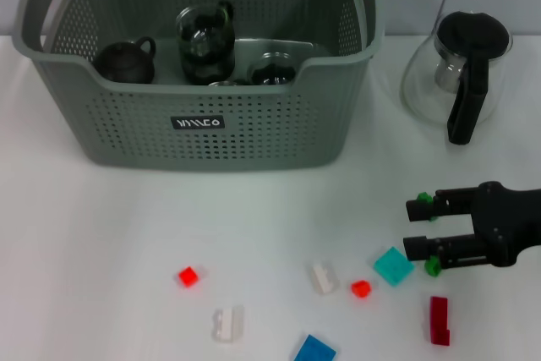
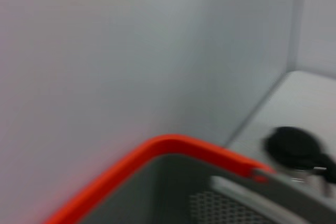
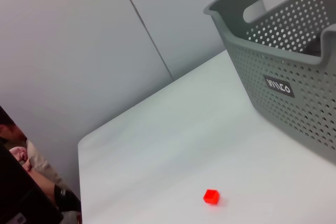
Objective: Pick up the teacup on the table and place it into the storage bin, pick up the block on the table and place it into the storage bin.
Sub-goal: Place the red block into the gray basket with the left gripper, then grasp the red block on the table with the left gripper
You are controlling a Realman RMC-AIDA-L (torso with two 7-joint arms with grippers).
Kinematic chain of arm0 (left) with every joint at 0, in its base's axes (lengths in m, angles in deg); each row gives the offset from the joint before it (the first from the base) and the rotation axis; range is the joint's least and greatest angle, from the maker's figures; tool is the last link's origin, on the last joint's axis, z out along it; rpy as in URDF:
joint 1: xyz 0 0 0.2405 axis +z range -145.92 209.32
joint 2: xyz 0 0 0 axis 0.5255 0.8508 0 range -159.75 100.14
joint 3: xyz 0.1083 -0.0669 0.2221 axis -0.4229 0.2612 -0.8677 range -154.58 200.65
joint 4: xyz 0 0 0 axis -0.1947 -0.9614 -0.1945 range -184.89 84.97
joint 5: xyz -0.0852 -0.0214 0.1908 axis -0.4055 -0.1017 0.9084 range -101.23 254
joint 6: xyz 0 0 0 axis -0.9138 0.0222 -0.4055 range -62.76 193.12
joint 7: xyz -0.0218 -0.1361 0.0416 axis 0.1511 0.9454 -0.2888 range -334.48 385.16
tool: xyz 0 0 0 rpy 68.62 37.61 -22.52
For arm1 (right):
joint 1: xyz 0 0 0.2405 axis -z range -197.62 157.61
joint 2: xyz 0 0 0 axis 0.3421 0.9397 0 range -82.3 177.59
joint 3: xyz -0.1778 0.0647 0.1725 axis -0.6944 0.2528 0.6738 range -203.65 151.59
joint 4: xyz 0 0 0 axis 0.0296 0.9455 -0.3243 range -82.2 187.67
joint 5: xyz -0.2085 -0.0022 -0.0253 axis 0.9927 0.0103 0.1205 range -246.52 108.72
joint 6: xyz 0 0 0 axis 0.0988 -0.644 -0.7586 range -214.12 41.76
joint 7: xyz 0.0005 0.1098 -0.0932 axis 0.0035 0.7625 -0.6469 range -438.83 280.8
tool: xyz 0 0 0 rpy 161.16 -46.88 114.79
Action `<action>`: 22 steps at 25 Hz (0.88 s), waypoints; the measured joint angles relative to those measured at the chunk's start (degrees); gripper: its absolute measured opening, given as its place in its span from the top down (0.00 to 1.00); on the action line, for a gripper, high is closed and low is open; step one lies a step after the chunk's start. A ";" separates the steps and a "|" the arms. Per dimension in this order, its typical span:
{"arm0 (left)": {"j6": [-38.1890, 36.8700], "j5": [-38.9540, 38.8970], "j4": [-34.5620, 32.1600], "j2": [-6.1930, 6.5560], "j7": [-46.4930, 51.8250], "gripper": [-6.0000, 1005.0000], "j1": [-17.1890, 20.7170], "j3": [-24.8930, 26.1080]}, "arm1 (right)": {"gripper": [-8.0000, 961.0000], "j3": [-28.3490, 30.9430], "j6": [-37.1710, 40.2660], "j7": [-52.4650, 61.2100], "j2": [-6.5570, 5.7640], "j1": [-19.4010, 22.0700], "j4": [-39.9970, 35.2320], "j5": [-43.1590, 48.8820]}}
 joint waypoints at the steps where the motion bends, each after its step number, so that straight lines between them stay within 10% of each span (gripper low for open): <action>1: 3.87 2.47 2.34 -0.37 0.24 0.58 -0.54 -0.64 | 0.22 -0.01 0.01 -0.02 0.01 0.02 0.00 0.00; 11: 8.95 6.94 6.10 -1.26 1.69 0.34 -1.94 -2.16 | 0.22 -0.01 0.03 -0.81 0.04 0.19 0.00 0.08; 16: -8.67 -2.64 -5.11 -1.75 -3.64 0.24 1.95 -3.22 | 0.22 -0.01 -0.04 -0.87 -0.10 0.08 0.00 0.12; 22: -31.40 -8.17 -21.20 -6.02 -13.98 0.12 12.17 -10.42 | 0.22 -0.01 -0.31 -0.86 -0.19 -0.04 0.06 0.18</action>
